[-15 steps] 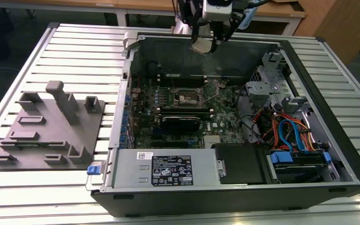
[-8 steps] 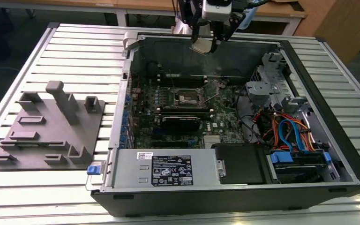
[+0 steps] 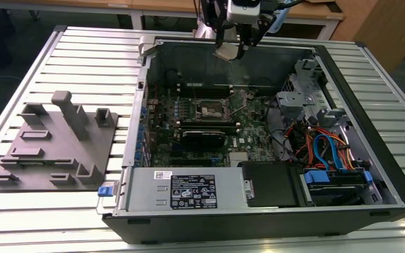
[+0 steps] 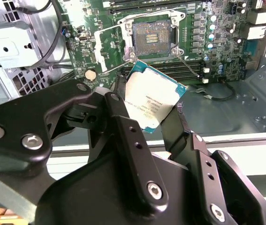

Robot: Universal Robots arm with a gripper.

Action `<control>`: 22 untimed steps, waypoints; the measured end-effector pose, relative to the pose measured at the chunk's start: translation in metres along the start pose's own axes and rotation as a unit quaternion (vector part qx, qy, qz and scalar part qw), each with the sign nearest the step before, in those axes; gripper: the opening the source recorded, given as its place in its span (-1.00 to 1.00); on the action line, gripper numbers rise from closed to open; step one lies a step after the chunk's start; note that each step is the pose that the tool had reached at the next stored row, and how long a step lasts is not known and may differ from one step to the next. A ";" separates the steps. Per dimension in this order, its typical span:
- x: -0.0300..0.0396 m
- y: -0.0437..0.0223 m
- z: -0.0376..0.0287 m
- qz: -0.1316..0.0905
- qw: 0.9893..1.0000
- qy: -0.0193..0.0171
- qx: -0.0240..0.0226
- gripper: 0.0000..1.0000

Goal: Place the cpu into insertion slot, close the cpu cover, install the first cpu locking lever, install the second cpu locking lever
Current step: 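Place the cpu into insertion slot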

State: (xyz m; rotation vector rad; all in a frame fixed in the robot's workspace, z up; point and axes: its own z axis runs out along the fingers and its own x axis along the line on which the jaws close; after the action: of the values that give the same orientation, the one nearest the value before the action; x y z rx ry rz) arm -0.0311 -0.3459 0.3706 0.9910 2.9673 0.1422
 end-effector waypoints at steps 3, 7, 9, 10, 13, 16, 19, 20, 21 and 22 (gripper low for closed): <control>0.0000 0.0000 0.0000 0.002 1.000 0.000 0.000 0.08; 0.0000 0.0000 0.0000 0.008 1.000 -0.001 0.000 0.08; 0.0000 0.0000 0.0000 0.011 1.000 -0.001 0.000 0.08; 0.0000 0.0000 0.0000 0.012 1.000 -0.001 0.000 0.08; 0.0000 0.0000 0.0000 0.019 1.000 -0.002 0.000 0.08; 0.0000 0.0000 0.0001 0.030 1.000 -0.003 -0.001 0.08; 0.0000 0.0000 0.0001 0.046 0.999 -0.004 -0.001 0.08; 0.0000 0.0000 0.0002 0.052 0.999 -0.005 -0.001 0.08; 0.0000 0.0000 0.0001 0.056 0.998 -0.005 -0.001 0.08; 0.0000 0.0000 0.0002 0.057 0.998 -0.005 -0.001 0.08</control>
State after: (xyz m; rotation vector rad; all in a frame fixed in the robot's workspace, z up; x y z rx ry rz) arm -0.0311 -0.3459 0.3704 1.1587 2.9005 0.1409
